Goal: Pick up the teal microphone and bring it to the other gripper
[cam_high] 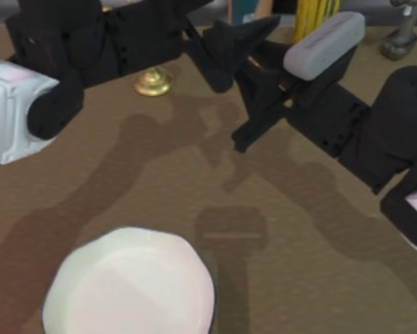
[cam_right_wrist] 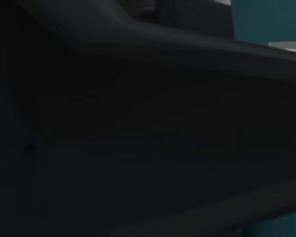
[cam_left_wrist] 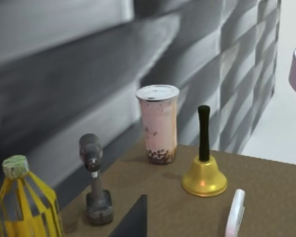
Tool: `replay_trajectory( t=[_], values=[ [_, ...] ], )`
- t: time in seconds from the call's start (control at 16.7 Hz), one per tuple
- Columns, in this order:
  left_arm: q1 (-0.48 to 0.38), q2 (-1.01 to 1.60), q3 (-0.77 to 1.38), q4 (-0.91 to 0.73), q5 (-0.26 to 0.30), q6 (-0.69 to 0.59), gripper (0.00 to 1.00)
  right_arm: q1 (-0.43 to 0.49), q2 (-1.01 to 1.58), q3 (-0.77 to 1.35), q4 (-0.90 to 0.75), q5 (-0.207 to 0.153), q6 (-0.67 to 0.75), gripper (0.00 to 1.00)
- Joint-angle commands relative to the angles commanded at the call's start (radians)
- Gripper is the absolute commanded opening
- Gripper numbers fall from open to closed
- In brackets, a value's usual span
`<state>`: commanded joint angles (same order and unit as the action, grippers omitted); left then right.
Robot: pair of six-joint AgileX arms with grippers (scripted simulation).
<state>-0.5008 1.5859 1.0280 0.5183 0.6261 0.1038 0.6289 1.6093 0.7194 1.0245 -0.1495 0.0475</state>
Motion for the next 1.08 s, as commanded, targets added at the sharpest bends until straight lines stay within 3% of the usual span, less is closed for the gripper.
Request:
replay_trajectory(
  t=[0.42,0.96,1.08],
  values=[
    [0.0,0.0,0.0,0.0,0.0,0.0,0.02,0.0,0.0,0.0,0.0,0.0,0.0,0.0],
    [0.0,0.0,0.0,0.0,0.0,0.0,0.0,0.0,0.0,0.0,0.0,0.0,0.0,0.0],
    [0.0,0.0,0.0,0.0,0.0,0.0,0.0,0.0,0.0,0.0,0.0,0.0,0.0,0.15]
  ],
)
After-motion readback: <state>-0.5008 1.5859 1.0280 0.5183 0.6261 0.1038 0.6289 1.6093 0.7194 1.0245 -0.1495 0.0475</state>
